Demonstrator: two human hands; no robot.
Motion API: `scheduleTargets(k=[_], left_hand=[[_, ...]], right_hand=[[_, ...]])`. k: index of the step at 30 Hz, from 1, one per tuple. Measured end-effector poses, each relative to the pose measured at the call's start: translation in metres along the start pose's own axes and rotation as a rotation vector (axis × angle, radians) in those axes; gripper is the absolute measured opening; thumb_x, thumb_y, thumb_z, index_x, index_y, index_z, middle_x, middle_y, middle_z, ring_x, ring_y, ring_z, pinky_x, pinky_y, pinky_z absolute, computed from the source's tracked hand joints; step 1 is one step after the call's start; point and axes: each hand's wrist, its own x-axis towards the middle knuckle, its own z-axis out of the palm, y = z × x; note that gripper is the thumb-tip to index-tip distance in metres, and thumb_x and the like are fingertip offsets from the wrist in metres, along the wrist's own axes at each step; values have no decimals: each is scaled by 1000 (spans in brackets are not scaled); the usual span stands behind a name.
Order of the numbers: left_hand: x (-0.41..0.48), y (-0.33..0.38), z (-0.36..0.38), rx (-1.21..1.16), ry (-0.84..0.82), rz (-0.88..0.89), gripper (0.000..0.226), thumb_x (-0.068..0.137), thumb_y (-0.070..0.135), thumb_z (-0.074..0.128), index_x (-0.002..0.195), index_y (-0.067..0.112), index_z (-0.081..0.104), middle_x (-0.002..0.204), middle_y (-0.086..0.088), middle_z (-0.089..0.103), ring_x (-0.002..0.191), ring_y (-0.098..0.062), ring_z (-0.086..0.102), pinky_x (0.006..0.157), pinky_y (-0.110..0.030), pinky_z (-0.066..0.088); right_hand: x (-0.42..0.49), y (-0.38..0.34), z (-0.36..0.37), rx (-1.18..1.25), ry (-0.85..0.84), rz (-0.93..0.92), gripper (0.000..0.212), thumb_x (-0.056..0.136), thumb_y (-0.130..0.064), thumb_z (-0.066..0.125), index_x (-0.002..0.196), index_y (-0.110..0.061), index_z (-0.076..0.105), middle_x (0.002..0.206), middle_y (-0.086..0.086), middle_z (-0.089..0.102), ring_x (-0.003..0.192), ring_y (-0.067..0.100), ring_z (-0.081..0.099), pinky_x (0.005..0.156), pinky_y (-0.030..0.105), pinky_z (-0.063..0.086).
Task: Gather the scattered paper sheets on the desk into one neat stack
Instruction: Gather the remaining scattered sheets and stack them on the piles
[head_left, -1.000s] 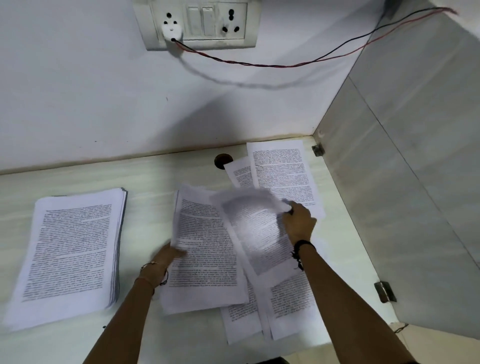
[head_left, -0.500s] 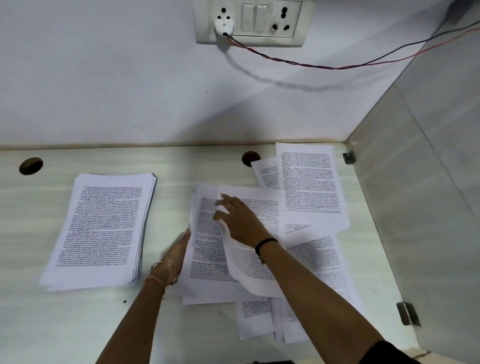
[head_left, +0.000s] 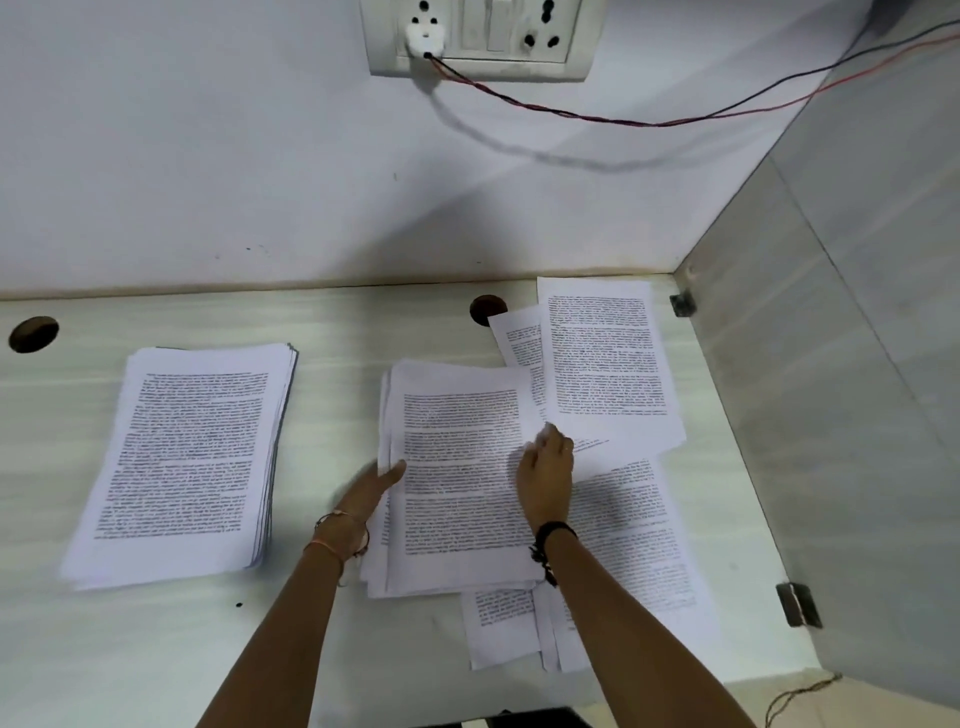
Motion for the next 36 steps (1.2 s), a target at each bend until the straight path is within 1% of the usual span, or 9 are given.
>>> scheduleTargets(k=[4,6,8,12,16,21,25,31,36], left_hand=[[4,-4,4,128,114,15,44,84,2,61,127,1,50,114,-14,64,112,-36,58,97,-42,45],[7,-9,7,179,180,-6,44,85,-7,55,128,0,48,124,-22,58,114,-40,56,102,-51,43],[4,-11,10,263,233,0,44,87,-4,53,130,2,48,125,-18,58,114,-36,55,102,-45,42],[2,-20,-1,299,375,-6,40,91,6,49,131,8,50,125,-16,59,112,-37,56,103,-45,43],[-10,-25,-13,246,508,-45,32,91,12,50,121,5,57,116,-22,63,105,-42,59,97,-51,47],[-30,-31,-8,270,571,-39,33,92,20,52,121,6,58,118,-22,62,109,-42,57,100,-50,44],[-41,-37,-16,264,616,-48,34,89,18,52,122,10,58,119,-19,63,110,-39,57,100,-47,44],[-63,-41,-43,313,849,-66,47,95,12,42,141,4,37,141,-23,44,128,-40,43,108,-44,32],[-80,-46,-67,337,941,-60,47,95,10,41,141,6,36,139,-26,46,127,-45,42,107,-49,32]], right_hand=[[-14,0,3,-39,-135,-92,37,101,-10,34,134,5,43,135,19,43,108,28,56,93,38,51],[-15,8,-3,-26,-68,-141,34,101,-11,35,127,5,51,125,18,49,94,14,54,92,31,51],[-13,19,-17,6,62,-104,31,98,-11,43,124,0,55,120,15,51,86,1,43,81,12,44],[-5,57,-53,-129,348,146,32,78,-11,57,110,-3,56,112,15,55,104,31,48,78,36,45],[-6,88,-85,-239,305,529,53,77,-29,68,119,-4,48,126,20,48,114,38,45,91,48,42],[-28,70,-64,-248,161,339,53,75,-28,72,117,-5,49,114,20,51,103,38,50,76,44,46],[-45,50,-41,-261,39,194,59,77,-27,72,128,-8,48,128,16,47,115,34,45,86,45,45],[-60,36,-26,-230,35,264,75,72,-31,76,133,-11,39,131,13,46,117,33,45,91,46,41],[-64,24,-16,-196,-76,350,58,80,-29,68,128,-8,45,115,11,61,113,31,54,92,41,41]])
